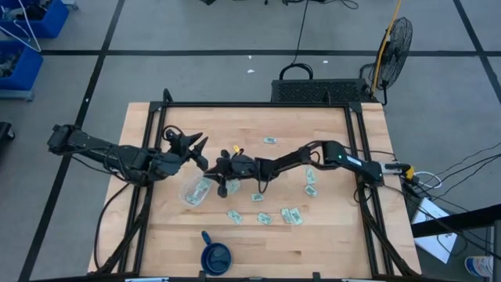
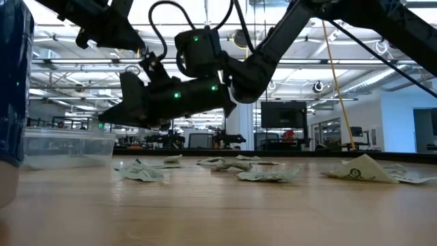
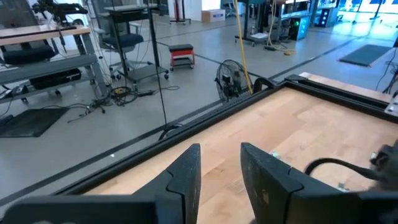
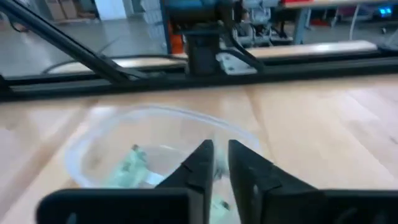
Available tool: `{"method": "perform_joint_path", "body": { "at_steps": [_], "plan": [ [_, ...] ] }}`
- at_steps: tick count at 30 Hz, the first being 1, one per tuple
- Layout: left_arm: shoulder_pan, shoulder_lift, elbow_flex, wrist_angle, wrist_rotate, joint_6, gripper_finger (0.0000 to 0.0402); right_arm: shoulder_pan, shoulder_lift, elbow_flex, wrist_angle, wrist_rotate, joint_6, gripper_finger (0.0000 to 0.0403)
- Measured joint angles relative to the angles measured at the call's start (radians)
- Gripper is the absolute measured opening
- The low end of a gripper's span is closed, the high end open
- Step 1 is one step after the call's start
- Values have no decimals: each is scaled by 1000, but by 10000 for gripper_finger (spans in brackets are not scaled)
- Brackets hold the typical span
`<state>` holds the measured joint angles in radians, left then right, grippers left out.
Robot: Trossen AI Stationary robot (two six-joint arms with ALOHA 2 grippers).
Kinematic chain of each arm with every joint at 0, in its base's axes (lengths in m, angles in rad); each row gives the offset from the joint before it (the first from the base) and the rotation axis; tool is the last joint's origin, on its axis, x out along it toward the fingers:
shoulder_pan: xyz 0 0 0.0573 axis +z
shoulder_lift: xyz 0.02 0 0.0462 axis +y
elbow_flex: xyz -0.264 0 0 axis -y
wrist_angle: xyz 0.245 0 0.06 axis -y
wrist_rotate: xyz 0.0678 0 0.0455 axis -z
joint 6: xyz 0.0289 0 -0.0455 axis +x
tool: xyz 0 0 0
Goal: Pick and place Stevia / Truvia into bins
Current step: Put the stevia packet into the transparent container
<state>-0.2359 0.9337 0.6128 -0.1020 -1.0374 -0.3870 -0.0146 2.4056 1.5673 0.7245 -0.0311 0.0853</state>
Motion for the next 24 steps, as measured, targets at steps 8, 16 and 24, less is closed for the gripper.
{"method": "perform_joint_path", "body": {
  "at_steps": [8, 16, 24],
  "plan": [
    [0, 0, 0, -1, 0, -1, 120, -17, -20, -1, -2, -30, 4, 115],
    [0, 0, 0, -11, 0, -3, 120, -9, -210, -12, -266, -105, -159, 119],
    [0, 0, 0, -34, 0, -11, 120, -25, -444, -23, -870, -73, -236, 103]
  ]
}}
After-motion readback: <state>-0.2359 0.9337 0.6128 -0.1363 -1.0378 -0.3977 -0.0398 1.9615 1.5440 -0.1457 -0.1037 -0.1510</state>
